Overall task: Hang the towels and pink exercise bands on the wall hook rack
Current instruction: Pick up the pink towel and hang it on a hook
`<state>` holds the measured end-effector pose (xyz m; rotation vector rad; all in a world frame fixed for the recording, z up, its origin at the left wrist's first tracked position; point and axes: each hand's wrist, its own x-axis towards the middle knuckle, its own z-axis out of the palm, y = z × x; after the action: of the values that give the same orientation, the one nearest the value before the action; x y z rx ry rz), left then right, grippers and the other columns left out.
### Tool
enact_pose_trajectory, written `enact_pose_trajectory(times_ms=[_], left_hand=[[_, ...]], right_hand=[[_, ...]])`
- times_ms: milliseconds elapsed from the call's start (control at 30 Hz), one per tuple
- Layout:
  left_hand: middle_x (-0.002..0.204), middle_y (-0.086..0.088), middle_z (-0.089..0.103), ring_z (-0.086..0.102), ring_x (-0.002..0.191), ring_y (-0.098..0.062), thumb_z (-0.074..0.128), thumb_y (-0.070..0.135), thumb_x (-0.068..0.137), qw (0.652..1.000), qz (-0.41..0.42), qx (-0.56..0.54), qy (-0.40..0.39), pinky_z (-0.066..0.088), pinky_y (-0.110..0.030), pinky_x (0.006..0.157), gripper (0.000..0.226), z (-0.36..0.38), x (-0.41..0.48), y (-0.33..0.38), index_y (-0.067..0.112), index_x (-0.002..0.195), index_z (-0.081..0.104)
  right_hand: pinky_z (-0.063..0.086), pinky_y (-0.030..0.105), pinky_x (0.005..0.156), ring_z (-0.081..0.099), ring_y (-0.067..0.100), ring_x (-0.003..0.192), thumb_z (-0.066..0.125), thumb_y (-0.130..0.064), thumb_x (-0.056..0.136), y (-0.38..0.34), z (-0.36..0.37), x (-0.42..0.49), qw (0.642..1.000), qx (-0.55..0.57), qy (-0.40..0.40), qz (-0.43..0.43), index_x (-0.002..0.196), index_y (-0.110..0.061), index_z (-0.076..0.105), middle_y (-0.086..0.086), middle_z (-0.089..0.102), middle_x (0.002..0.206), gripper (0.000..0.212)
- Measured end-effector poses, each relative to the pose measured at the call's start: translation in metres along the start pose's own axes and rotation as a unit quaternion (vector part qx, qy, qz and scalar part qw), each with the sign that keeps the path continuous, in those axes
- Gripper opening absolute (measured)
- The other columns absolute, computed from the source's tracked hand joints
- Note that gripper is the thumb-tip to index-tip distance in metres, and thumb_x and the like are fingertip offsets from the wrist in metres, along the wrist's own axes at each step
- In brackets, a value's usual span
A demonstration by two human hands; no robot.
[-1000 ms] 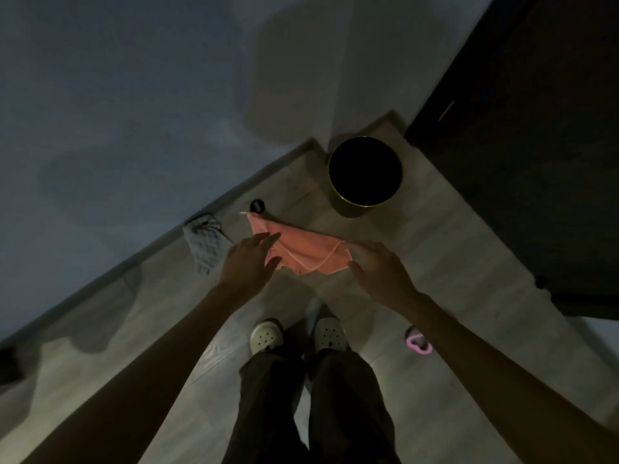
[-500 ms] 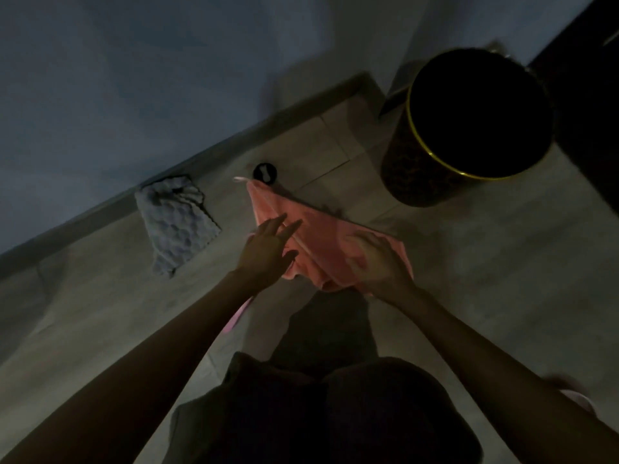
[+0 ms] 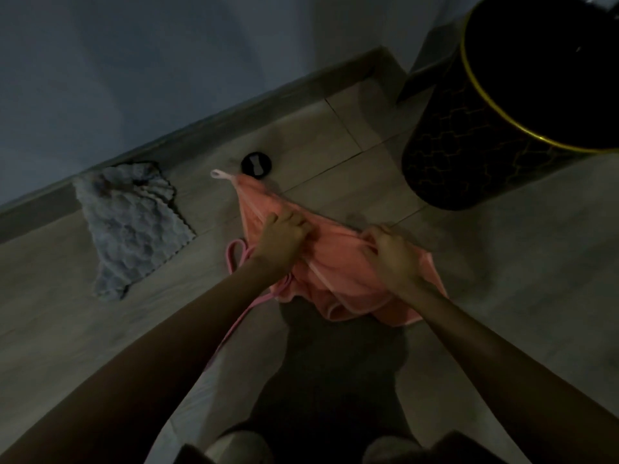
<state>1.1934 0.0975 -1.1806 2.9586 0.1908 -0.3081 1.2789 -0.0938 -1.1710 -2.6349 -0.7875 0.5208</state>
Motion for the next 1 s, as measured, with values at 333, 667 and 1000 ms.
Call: enact_pose_trajectory(times_ms=[333, 667, 1000], left_hand=[[0.094, -0.011, 0.071, 0.063, 0.085, -0.029, 0.06, 0.016, 0.084, 0.969, 0.001, -0.21, 0.127, 0.043, -0.031, 0.074, 0.015, -0.165, -0.037, 0.019, 0.01, 0.093, 0.071], [0.09, -0.003, 0.07, 0.062, 0.079, -0.021, 0.054, 0.028, 0.083, 0.932, -0.043, -0.314, 0.175, 0.046, -0.03, 0.076, 0.022, -0.447, -0.123, 0.05, 0.013, 0.085, 0.07], [0.09, 0.008, 0.06, 0.057, 0.081, -0.007, 0.053, 0.022, 0.085, 0.876, -0.05, -0.414, 0.242, 0.039, -0.006, 0.075, 0.007, -0.752, -0.206, 0.098, 0.022, 0.088, 0.06]], right_hand=[[0.042, 0.027, 0.067, 0.063, 0.023, 0.084, 0.06, -0.019, 0.087, -0.068, -0.163, -0.041, 0.994, 0.067, 0.086, -0.013, 0.093, -0.017, 0.067, 0.005, 0.066, 0.098, 0.009], [0.051, 0.041, 0.075, 0.065, 0.024, 0.085, 0.057, -0.021, 0.086, -0.204, -0.435, -0.111, 0.986, 0.133, 0.08, -0.058, 0.094, -0.017, 0.063, 0.004, 0.069, 0.093, 0.011], [0.05, 0.038, 0.071, 0.062, 0.019, 0.076, 0.05, -0.019, 0.093, -0.355, -0.703, -0.191, 0.967, 0.148, 0.143, -0.149, 0.092, -0.015, 0.056, 0.001, 0.065, 0.085, 0.007]])
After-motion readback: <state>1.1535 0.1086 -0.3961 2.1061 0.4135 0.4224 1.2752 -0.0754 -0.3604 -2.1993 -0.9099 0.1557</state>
